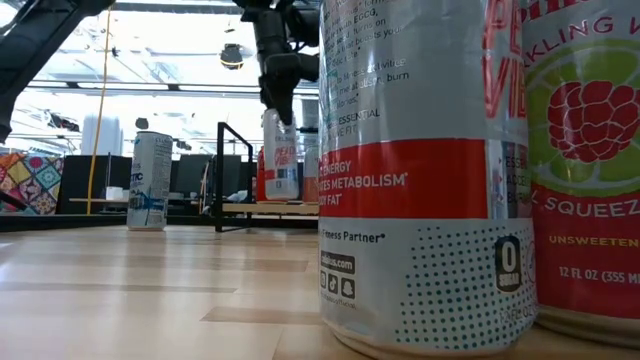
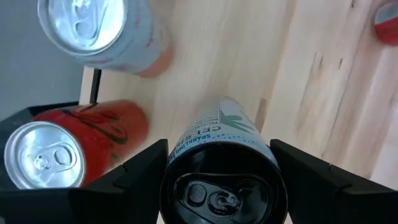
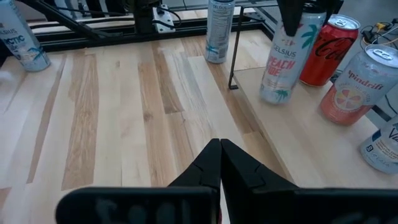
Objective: Place canned beverage on shelf
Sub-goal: Put the top white pink soda can on the shelf
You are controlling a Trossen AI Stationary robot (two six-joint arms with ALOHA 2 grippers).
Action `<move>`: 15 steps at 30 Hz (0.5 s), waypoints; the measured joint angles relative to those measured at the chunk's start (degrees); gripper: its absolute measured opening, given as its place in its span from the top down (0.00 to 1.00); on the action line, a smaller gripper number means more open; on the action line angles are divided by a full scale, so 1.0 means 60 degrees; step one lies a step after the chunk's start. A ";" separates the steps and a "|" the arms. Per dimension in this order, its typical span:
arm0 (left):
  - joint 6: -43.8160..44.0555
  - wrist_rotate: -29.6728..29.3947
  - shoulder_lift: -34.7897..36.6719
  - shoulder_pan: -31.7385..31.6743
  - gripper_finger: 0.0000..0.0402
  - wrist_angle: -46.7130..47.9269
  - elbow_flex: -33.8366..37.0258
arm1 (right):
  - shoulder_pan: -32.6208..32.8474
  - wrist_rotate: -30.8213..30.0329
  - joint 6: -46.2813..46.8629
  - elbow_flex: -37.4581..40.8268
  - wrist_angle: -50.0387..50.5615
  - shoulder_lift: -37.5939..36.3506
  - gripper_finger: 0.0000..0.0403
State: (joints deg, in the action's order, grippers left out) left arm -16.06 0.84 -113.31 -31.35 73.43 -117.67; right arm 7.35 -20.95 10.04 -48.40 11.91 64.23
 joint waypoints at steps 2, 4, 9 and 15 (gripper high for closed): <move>0.0006 0.0051 -0.0030 -0.0132 0.39 0.0108 0.0000 | 0.0000 0.0000 0.0004 0.0000 -0.0018 0.0000 0.92; 0.0020 0.0032 -0.0034 -0.0238 0.39 0.0159 0.0000 | 0.0000 0.0000 0.0004 0.0000 -0.0019 0.0000 0.92; 0.0030 0.0073 -0.0040 -0.0369 0.37 0.0109 0.0000 | 0.0000 0.0000 0.0011 0.0000 -0.0020 0.0000 0.92; 0.0027 0.0076 -0.0041 -0.0336 0.31 0.0095 0.0000 | 0.0000 -0.0001 0.0021 0.0000 -0.0020 0.0000 0.92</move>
State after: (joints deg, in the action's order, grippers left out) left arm -15.90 1.30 -113.56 -33.36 74.00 -117.67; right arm 7.35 -20.96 10.17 -48.40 11.79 64.23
